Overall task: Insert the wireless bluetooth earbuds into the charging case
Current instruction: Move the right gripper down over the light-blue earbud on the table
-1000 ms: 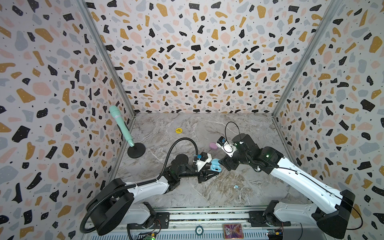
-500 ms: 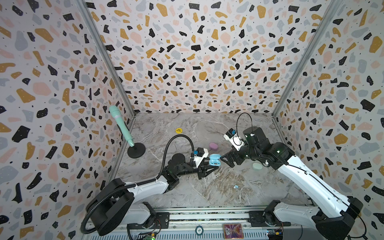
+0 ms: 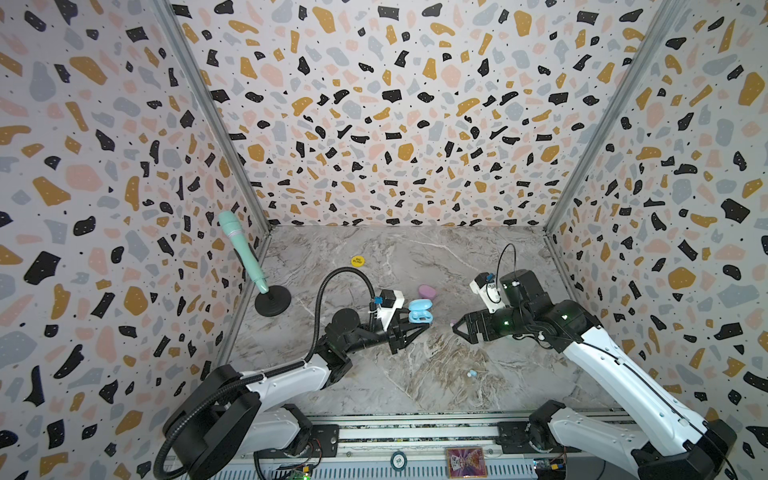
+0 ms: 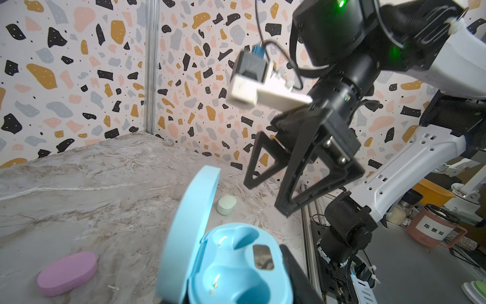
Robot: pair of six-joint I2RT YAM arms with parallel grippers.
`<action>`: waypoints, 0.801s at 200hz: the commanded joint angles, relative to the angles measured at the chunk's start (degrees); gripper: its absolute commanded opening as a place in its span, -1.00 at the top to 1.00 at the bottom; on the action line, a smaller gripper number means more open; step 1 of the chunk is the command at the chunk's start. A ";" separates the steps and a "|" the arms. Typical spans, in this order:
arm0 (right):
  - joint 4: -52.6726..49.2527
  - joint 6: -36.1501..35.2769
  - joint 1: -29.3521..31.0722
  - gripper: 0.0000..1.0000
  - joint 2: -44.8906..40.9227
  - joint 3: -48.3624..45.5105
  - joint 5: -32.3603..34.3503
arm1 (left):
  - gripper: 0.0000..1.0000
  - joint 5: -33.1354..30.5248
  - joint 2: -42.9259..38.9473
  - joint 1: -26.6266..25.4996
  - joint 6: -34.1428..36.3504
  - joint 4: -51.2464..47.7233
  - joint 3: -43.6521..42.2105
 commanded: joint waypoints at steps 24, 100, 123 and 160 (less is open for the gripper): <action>1.77 25.62 3.71 -0.96 -4.50 -13.92 3.43 | 0.66 -0.93 -1.24 0.52 0.38 3.29 -0.60; 12.07 43.72 11.11 -0.80 -4.46 -26.10 8.83 | 0.66 -0.18 -0.21 0.52 -1.01 9.37 -3.45; 14.74 45.18 10.78 -0.64 -4.86 -28.49 9.09 | 0.66 0.33 1.01 0.52 -0.61 11.17 -4.12; 18.24 46.04 9.90 -0.59 -3.47 -30.89 8.45 | 0.66 1.93 4.02 0.52 -0.44 13.68 -3.83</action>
